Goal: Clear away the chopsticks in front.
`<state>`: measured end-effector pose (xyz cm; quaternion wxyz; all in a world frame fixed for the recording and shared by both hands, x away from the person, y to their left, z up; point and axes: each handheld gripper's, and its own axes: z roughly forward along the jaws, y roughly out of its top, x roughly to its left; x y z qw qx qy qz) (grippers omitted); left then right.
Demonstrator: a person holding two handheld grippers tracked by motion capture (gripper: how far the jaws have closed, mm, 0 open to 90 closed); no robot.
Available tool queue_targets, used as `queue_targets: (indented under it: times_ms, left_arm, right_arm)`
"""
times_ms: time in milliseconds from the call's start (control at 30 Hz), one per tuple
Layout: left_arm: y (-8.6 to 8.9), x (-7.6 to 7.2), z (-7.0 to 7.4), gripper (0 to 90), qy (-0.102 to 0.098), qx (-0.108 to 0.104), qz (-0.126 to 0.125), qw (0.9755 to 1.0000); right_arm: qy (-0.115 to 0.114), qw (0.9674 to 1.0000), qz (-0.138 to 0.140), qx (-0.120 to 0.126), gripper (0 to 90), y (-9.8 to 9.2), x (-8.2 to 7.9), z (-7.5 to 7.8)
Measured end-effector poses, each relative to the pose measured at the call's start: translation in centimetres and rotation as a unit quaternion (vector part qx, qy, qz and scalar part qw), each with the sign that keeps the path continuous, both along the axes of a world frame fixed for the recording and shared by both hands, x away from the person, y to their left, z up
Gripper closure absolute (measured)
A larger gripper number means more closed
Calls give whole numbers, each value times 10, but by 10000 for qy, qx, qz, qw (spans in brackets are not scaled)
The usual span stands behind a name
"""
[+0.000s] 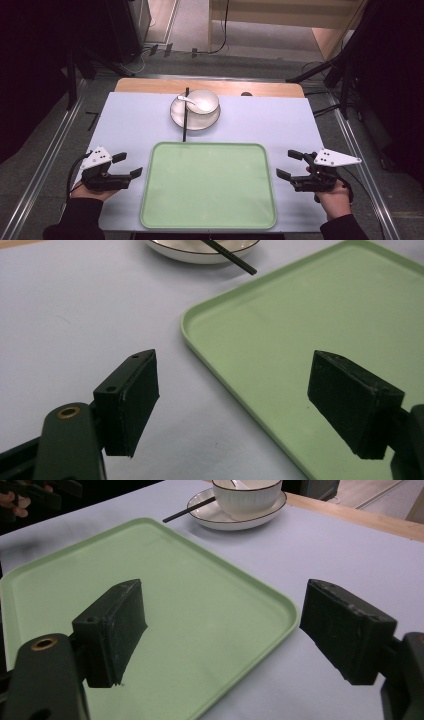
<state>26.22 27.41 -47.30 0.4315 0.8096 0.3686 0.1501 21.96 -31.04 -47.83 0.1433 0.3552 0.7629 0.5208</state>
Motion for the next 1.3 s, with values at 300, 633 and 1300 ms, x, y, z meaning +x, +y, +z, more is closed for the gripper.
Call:
queue_targets:
  times_ms: [300,633,1300]
  left_arm:
    - [2,0,0,221,-31,1,18,10000]
    - [5,3,0,225,181,-154,212,9995]
    - [9,14,5,331,612,-336,658,9954]
  right_arm:
    - [-14,10000,27,-1,190,0,-1,-1]
    - [-15,10000,19,13,190,-1,-3,0]
    - [-10,10000,14,-11,190,-1,-5,0]
